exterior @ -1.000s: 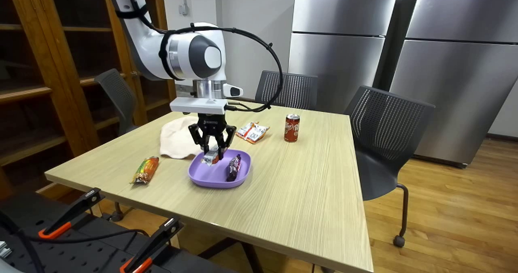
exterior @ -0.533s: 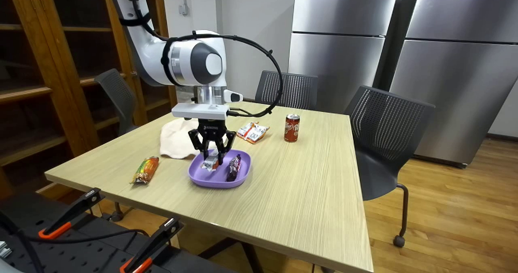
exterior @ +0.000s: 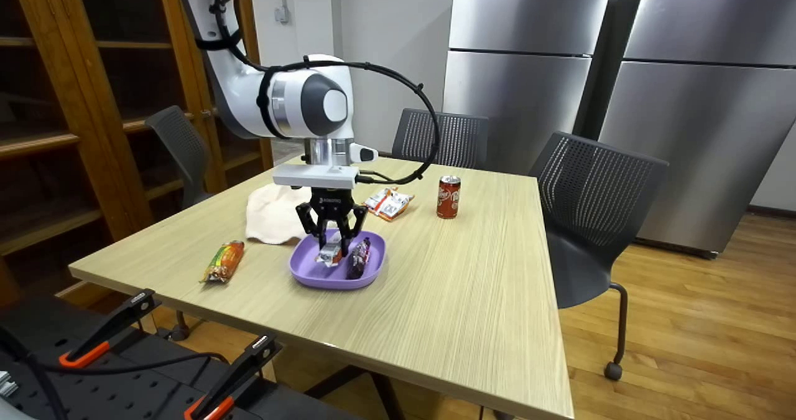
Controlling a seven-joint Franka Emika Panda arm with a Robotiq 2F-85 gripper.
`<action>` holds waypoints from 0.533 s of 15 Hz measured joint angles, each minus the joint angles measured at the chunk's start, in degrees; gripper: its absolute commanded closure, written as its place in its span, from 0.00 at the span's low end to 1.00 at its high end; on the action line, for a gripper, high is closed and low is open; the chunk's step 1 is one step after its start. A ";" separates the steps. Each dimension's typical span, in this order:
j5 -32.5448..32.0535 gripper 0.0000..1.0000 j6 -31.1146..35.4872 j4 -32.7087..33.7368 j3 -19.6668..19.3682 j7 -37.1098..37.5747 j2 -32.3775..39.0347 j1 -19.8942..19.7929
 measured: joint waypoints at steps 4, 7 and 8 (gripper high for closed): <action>-0.01 0.31 -0.03 0.76 -0.54 0.00 0.86 -0.04; -0.51 0.19 -0.07 0.99 -0.64 0.00 1.13 -0.04; -0.68 0.12 -0.07 1.03 -0.64 0.00 1.13 -0.04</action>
